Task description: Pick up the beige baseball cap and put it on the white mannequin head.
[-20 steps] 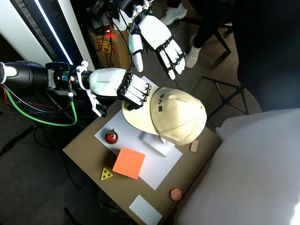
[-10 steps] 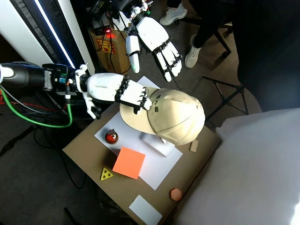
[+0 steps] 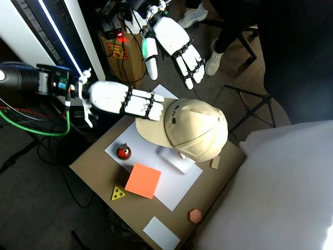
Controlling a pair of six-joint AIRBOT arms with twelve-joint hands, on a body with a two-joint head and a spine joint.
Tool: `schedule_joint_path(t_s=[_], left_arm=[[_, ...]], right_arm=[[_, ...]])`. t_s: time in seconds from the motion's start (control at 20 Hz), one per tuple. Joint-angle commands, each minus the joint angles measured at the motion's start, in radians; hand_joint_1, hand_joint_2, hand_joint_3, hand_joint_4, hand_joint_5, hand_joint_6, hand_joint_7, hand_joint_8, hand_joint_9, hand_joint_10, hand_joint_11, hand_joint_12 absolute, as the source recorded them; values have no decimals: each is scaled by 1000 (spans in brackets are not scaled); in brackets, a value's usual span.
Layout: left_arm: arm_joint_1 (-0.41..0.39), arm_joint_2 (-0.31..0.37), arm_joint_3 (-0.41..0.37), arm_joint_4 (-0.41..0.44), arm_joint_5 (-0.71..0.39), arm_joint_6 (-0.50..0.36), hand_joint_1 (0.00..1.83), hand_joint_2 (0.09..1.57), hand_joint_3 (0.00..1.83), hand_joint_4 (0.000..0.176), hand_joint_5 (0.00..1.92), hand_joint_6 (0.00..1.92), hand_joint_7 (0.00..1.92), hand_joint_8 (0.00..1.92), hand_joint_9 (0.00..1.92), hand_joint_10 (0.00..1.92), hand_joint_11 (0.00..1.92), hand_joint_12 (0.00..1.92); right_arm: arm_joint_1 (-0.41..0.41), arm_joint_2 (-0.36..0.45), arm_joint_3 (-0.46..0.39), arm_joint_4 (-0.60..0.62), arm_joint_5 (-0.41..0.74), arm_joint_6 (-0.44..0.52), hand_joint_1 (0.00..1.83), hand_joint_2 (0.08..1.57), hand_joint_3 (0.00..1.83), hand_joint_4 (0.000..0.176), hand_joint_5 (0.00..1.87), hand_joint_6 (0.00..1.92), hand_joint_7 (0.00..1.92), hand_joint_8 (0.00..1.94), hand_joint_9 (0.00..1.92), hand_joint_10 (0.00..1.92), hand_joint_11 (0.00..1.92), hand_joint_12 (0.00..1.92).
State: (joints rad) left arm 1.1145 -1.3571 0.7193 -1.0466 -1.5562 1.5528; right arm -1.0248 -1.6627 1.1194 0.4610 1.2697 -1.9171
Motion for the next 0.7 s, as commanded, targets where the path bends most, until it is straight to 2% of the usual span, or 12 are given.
schedule_joint_path(t_s=[0.0,0.15,0.3,0.4,0.45,0.5,0.55,0.6,0.65], left_arm=[[-4,7,-3,75,-85,4,0,1149,1,109,176,0,114,0,115,1,0,471],[-10,22,-21,59,-86,14,0,1151,1,108,178,1,124,4,132,6,0,502],[-24,29,-45,12,-102,25,0,1152,1,108,178,1,129,3,136,5,0,482],[-34,31,-53,14,-112,21,0,1151,1,108,178,0,129,3,138,4,0,475],[-47,38,-64,18,-112,23,0,1151,0,107,184,3,129,2,138,4,0,475],[-58,44,-74,18,-112,31,0,1151,0,101,222,11,142,4,140,3,0,497],[-76,53,-92,18,-114,48,0,1151,0,91,268,10,178,6,160,4,0,571],[-97,61,-108,18,-121,71,0,1150,0,81,311,4,226,2,212,4,0,678],[-119,70,-123,9,-123,98,0,1147,0,70,370,1,293,0,297,4,0,767]], right_arm=[[13,10,-16,-50,92,-5,394,925,0,107,0,0,0,0,0,0,0,0],[49,66,-84,-7,63,7,370,937,0,107,0,0,0,0,0,0,0,0],[122,196,-225,77,-33,79,373,936,0,108,0,0,0,0,0,0,0,0],[187,280,-310,133,-98,81,372,940,0,107,0,0,0,0,0,0,4,2],[259,342,-364,243,-173,45,381,949,0,100,1,0,3,1,0,0,56,28],[312,381,-389,343,-252,9,432,943,3,82,70,3,94,0,38,2,10,465],[380,430,-412,454,-356,-31,482,936,1,63,181,18,216,13,124,18,1,808],[435,473,-425,535,-434,-45,520,933,0,50,280,41,323,35,209,41,0,1034],[479,508,-432,578,-498,-64,580,937,1,29,396,61,478,77,389,122,38,1331]])
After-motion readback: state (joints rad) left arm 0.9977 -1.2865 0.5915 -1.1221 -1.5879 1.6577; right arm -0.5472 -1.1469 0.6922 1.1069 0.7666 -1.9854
